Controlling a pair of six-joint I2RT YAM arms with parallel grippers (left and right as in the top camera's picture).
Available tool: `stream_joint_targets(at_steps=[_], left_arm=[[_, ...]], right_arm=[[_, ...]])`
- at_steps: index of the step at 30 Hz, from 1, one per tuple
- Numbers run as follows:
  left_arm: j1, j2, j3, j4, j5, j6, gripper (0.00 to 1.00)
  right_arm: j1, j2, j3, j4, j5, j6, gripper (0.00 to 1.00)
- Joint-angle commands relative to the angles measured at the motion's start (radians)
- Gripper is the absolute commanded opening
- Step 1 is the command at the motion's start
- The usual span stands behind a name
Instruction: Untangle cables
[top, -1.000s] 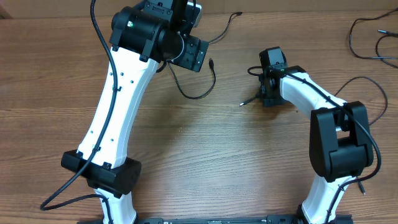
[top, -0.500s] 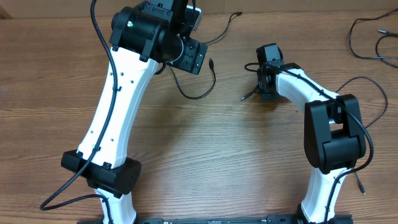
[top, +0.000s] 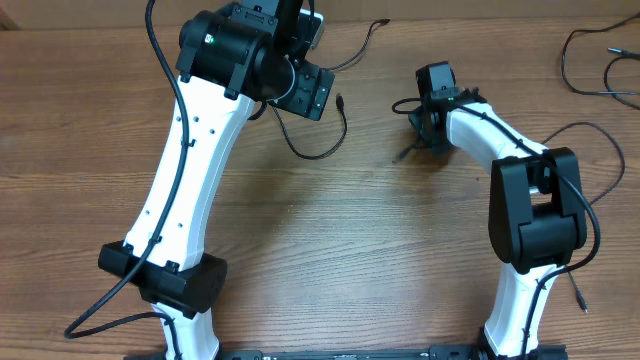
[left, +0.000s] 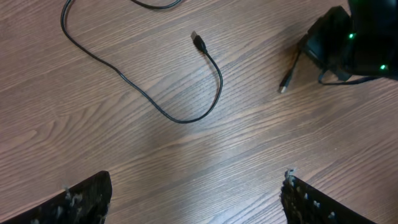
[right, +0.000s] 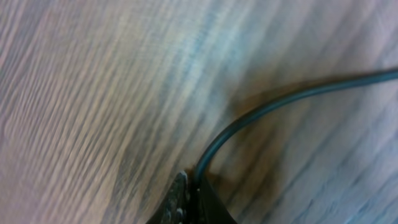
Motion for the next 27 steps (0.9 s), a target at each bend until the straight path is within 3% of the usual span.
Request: stream_joint_targets(at_steps=[1, 5, 12, 15, 21, 27], left_arm=[[-0.002, 0.003, 0.000, -0.002, 0.003, -0.013, 0.87], [-0.002, 0.003, 0.000, -0.002, -0.001, -0.010, 0.87], [-0.002, 0.003, 0.000, 0.000, -0.010, 0.000, 0.88], [-0.002, 0.003, 0.000, -0.001, -0.024, 0.005, 0.89], [-0.002, 0.003, 0.000, 0.000, -0.031, 0.028, 0.91], [-0.002, 0.003, 0.000, 0.002, -0.031, 0.031, 0.91]], right_arm=[[-0.012, -0.049, 0.121, 0.008, 0.046, -0.419, 0.04], [-0.022, -0.096, 0.177, -0.005, 0.226, -0.737, 0.04], [-0.051, -0.152, 0.180, -0.095, 0.414, -1.022, 0.04], [-0.095, -0.150, 0.178, -0.123, 0.546, -1.025, 0.04], [-0.248, -0.151, 0.178, -0.182, 0.571, -0.950, 0.04], [-0.431, -0.148, 0.172, -0.302, 0.281, -0.804, 0.04]])
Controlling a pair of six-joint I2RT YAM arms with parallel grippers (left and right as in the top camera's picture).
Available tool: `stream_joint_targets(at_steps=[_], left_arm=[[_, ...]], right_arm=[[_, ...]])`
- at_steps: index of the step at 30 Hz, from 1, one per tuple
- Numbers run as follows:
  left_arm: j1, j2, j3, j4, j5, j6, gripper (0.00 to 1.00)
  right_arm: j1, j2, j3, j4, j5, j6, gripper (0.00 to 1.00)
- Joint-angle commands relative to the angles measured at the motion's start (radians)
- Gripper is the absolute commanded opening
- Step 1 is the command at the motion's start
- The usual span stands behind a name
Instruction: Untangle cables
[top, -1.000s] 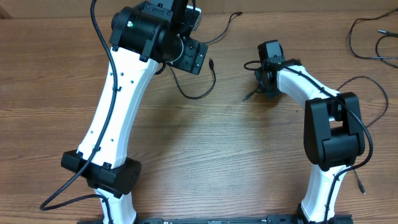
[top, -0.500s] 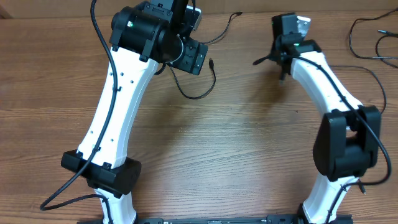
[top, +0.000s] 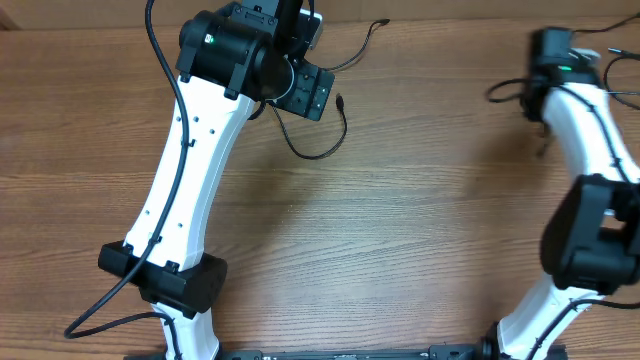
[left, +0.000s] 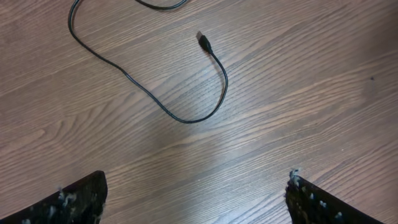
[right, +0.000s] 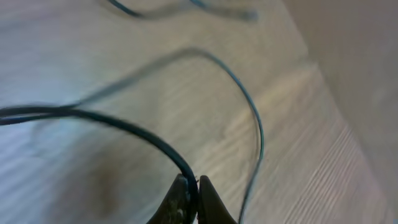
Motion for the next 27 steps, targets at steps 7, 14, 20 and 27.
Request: stream_joint_targets(at_steps=[7, 14, 20, 27], left_arm=[[-0.002, 0.003, 0.000, 0.009, -0.010, 0.023, 0.91], [-0.002, 0.003, 0.000, 0.010, -0.010, 0.022, 0.91], [-0.002, 0.003, 0.000, 0.010, -0.010, 0.022, 0.91], [-0.002, 0.003, 0.000, 0.010, -0.009, 0.022, 0.91]], right_arm=[[-0.240, -0.014, -0.020, -0.005, -0.274, 0.166, 0.04], [-0.402, -0.007, -0.037, 0.011, -0.278, 0.192, 0.04], [-0.492, 0.024, -0.083, 0.042, -0.377, 0.192, 0.04], [-0.476, 0.026, -0.101, 0.007, -0.667, 0.243, 0.35]])
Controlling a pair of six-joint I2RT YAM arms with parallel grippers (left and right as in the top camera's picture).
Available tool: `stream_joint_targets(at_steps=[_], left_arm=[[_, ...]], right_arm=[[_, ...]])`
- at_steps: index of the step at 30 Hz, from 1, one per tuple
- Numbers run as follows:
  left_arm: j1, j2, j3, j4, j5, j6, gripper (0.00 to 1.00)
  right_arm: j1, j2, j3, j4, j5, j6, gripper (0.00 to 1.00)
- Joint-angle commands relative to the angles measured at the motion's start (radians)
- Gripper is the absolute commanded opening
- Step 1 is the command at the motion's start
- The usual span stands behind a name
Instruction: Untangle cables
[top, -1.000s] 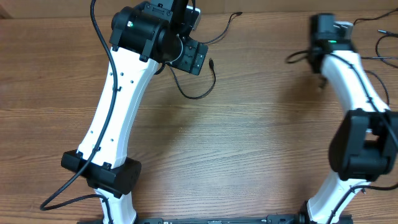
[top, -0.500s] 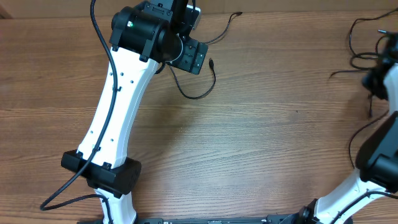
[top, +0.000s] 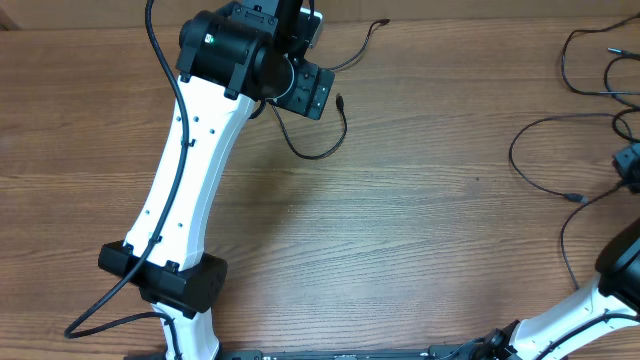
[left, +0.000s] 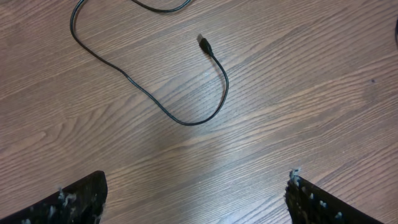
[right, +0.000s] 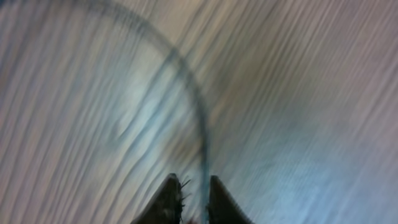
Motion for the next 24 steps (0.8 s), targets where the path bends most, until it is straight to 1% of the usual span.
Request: stream_joint_targets(at_steps=[1, 2, 3, 4, 5, 10, 12, 14, 18, 22, 23, 24], left_arm=[[-0.002, 0.003, 0.000, 0.002, -0.006, 0.021, 0.91], [-0.002, 0.003, 0.000, 0.002, -0.006, 0.020, 0.91], [-0.002, 0.003, 0.000, 0.002, -0.005, 0.017, 0.91], [-0.002, 0.003, 0.000, 0.002, -0.004, 0.014, 0.91], [-0.002, 0.003, 0.000, 0.002, 0.002, 0.014, 0.91], [-0.002, 0.003, 0.000, 0.011, 0.002, 0.014, 0.91], [-0.002, 0.003, 0.000, 0.016, 0.002, 0.014, 0.91], [-0.002, 0.003, 0.000, 0.018, 0.002, 0.014, 0.92], [-0.002, 0.003, 0.000, 0.018, 0.002, 0.014, 0.92], [-0.002, 0.003, 0.000, 0.020, 0.002, 0.014, 0.92], [-0.002, 0.003, 0.000, 0.020, 0.002, 0.014, 0.92], [-0.002, 0.003, 0.000, 0.019, 0.002, 0.014, 0.92]], right_arm=[[0.031, 0.006, -0.008, -0.054, -0.135, 0.078, 0.38], [0.036, 0.006, -0.014, -0.078, -0.136, 0.119, 0.41], [0.039, 0.006, -0.024, -0.102, -0.135, 0.168, 0.47], [0.039, 0.006, -0.033, -0.122, -0.135, 0.215, 0.70], [0.039, 0.006, -0.047, -0.139, -0.127, 0.273, 0.78], [0.037, 0.006, -0.132, -0.225, -0.107, 0.563, 0.80], [0.037, 0.006, -0.169, -0.250, -0.079, 0.653, 0.80], [0.037, 0.006, -0.204, -0.250, -0.048, 0.684, 0.81], [0.037, 0.006, -0.288, -0.209, 0.002, 0.684, 0.82], [0.037, 0.006, -0.375, -0.115, 0.008, 0.679, 0.83], [0.037, 0.006, -0.401, -0.081, 0.007, 0.677, 0.78], [0.037, 0.006, -0.421, -0.051, 0.008, 0.676, 0.63]])
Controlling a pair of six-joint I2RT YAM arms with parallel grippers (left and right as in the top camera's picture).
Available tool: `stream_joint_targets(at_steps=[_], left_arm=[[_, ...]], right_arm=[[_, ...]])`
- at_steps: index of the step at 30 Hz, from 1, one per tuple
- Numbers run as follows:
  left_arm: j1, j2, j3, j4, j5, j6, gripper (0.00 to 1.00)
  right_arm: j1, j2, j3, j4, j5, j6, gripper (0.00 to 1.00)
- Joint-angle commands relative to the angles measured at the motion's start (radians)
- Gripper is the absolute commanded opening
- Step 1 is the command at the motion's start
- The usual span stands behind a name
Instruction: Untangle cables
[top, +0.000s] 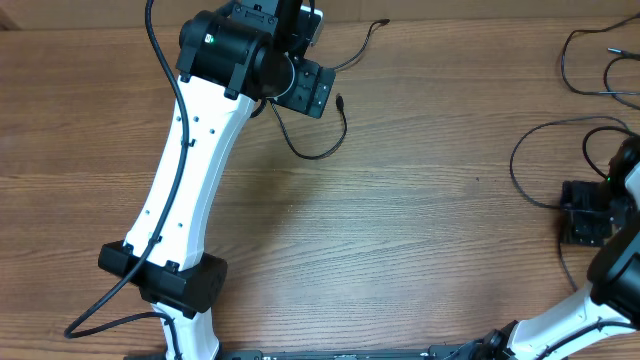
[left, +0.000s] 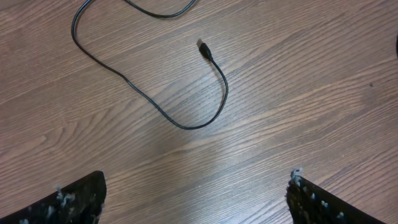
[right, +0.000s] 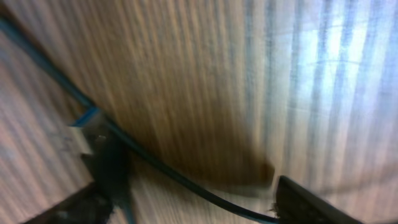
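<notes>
One black cable (top: 318, 153) lies in a loop below my left gripper (top: 300, 88), its plug (left: 203, 48) free on the wood. In the left wrist view my left gripper (left: 196, 200) hangs open high above that cable (left: 186, 124). A second black cable (top: 516, 165) curves along the right side of the table toward my right gripper (top: 584, 212). In the blurred right wrist view my right gripper (right: 199, 211) is open low over the wood. This cable (right: 180, 180) runs between its spread fingers, and a connector (right: 81, 138) lies to the left.
More black cables (top: 590, 62) lie at the back right corner. A thin lead (top: 362, 42) runs off behind the left wrist. The wooden table (top: 400, 250) is bare between the two arms. The left arm's white links (top: 185, 170) cross the left half.
My right gripper has moved from the far right edge inward and toward the front. Its jaws, then barely apart round the cable, are now wide open. The left arm has not moved.
My right gripper was shut on a cable near the table's middle, close to the left cable. Then it was at the back right, still shut on it. Then the cable lay spread on the right side, and now the jaws are wide open.
</notes>
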Motion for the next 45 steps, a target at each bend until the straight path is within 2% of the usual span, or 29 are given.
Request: stream_joint_targets(at_steps=[1, 3, 4, 10, 14, 16, 25, 32, 38, 45], left_arm=[[-0.002, 0.003, 0.000, 0.004, 0.004, 0.014, 0.92], [-0.002, 0.003, 0.000, 0.004, 0.015, 0.014, 0.92], [-0.002, 0.003, 0.000, 0.004, 0.021, 0.015, 0.92], [-0.002, 0.003, 0.000, 0.004, 0.027, 0.014, 0.92], [-0.002, 0.003, 0.000, 0.004, 0.027, 0.015, 0.92], [-0.002, 0.003, 0.000, 0.004, 0.027, 0.015, 0.92], [-0.002, 0.003, 0.000, 0.003, 0.026, 0.015, 0.93], [-0.002, 0.003, 0.000, 0.002, 0.026, 0.015, 0.93], [-0.002, 0.003, 0.000, 0.007, 0.026, 0.015, 0.93], [-0.002, 0.003, 0.000, 0.008, 0.026, 0.015, 0.93]], right_arm=[[-0.007, 0.078, -0.124, 0.064, 0.097, 0.039, 0.47], [-0.007, 0.078, -0.162, 0.121, 0.094, 0.039, 0.09], [-0.007, 0.078, -0.178, 0.145, 0.092, 0.039, 0.04], [-0.007, 0.078, -0.217, 0.251, 0.092, 0.016, 0.04], [-0.007, 0.078, -0.216, 0.441, -0.008, -0.201, 0.04], [-0.007, 0.078, -0.211, 0.530, -0.040, -0.254, 0.04], [-0.007, 0.078, -0.161, 0.775, -0.034, -0.306, 0.04], [-0.023, 0.078, -0.030, 0.733, 0.171, -0.429, 0.04], [-0.094, 0.078, 0.080, 0.646, 0.172, -0.461, 0.04], [-0.180, 0.078, 0.130, 0.624, 0.182, -0.549, 0.04]])
